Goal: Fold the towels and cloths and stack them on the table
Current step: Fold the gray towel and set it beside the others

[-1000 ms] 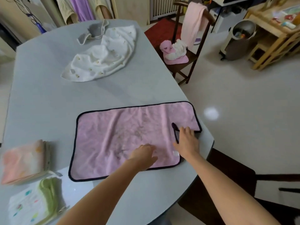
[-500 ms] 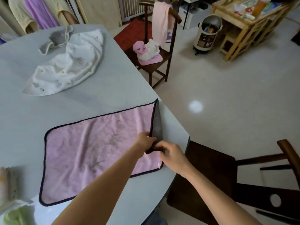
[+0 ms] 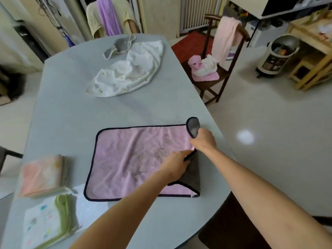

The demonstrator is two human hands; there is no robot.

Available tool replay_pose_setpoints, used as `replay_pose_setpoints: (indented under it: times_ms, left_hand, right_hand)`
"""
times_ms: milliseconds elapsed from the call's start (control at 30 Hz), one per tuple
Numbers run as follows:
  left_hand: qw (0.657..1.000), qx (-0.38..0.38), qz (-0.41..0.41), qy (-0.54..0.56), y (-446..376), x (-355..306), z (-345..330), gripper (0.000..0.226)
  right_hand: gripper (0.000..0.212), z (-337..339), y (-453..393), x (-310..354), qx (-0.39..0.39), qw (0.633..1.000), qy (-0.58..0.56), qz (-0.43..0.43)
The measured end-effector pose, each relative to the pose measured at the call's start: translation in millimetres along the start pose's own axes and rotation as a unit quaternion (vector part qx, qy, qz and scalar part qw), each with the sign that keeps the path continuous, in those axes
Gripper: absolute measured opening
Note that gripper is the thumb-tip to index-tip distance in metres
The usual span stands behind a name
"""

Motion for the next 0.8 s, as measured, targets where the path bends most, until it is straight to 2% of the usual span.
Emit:
replay_pose_setpoints:
  times_ms: [67,200,300,433,500,633,733,800]
  left_hand:
    - [0.999,-0.030,0.017,0.010,18,17,20,0.031]
    - [0.990,-0.090,0.101,0.029,62,64,53,0.018]
    - [0.979,-0.133,0.142,0.065,97,98,65,0.020]
    - [0.963,-0.189,0.172,0.091,142,136,83,0.036]
    - [0.955,-0.203,0.194,0.097,162,162,88,0.035]
    - [0.942,-0.187,0.248,0.126,182,213,93,0.019]
    - [0.939,-0.127,0.295,0.128,192,249,90,0.024]
    - [0.939,-0.088,0.313,0.114,196,266,84,0.024]
  right_hand:
    - [0.025,-13,4,28,-0.016,0.999,-0.014,0.034]
    - [0.027,-44,13,84,-0.039,0.990,-0.079,0.110]
    - [0.032,-76,23,126,-0.027,0.985,-0.090,0.146]
    - [0.034,-124,41,189,-0.011,0.980,-0.032,0.197]
    - [0.033,-155,46,218,0.002,0.978,-0.008,0.208]
    - [0.022,-213,47,255,0.046,0.973,0.028,0.226]
    - [0.018,-255,36,267,0.159,0.959,0.069,0.225]
    - [0.023,-268,35,264,0.191,0.946,0.119,0.234]
Point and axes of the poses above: each hand's wrist, its own y-axis away from the middle knuckle, its own z-axis out of the back of the hand, x = y × z, the point moved 3 cm from there along -y, towards the middle knuckle, and after that the axes turned 11 degrees about x, right-handed, at the moved point
